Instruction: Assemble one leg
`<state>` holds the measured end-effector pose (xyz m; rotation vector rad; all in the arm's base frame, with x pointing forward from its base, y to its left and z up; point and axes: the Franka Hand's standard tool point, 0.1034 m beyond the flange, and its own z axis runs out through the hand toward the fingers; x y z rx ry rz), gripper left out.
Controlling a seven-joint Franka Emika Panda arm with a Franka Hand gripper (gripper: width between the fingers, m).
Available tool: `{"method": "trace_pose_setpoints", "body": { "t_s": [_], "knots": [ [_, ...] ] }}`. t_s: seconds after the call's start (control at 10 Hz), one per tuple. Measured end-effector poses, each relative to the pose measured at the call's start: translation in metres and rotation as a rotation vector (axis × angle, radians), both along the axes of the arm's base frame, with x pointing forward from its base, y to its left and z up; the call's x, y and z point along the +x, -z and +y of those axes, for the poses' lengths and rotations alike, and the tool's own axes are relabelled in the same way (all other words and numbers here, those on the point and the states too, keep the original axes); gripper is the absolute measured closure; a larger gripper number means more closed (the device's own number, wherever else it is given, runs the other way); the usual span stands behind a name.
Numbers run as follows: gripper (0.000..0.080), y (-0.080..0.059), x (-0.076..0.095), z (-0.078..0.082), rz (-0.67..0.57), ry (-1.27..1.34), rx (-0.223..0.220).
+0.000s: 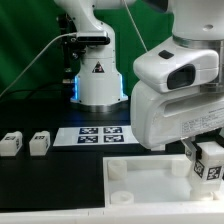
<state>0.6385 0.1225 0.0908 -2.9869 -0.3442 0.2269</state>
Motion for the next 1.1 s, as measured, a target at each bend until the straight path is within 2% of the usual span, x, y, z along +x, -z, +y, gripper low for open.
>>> {"method": "trace_pose_setpoints", "body": {
  "t_s": [0.3, 0.6, 1.1],
  "knots": [
    [0.0496, -0.0005, -0.0018, 0.0001, -0.040, 0.381, -0.028],
    [0.0496, 0.0004, -0.0001, -0.0060, 0.018, 0.732, 0.019],
    [0.0496, 0.0011, 0.0007, -0.0034, 0.087, 1.207, -0.038]
  ]
}}
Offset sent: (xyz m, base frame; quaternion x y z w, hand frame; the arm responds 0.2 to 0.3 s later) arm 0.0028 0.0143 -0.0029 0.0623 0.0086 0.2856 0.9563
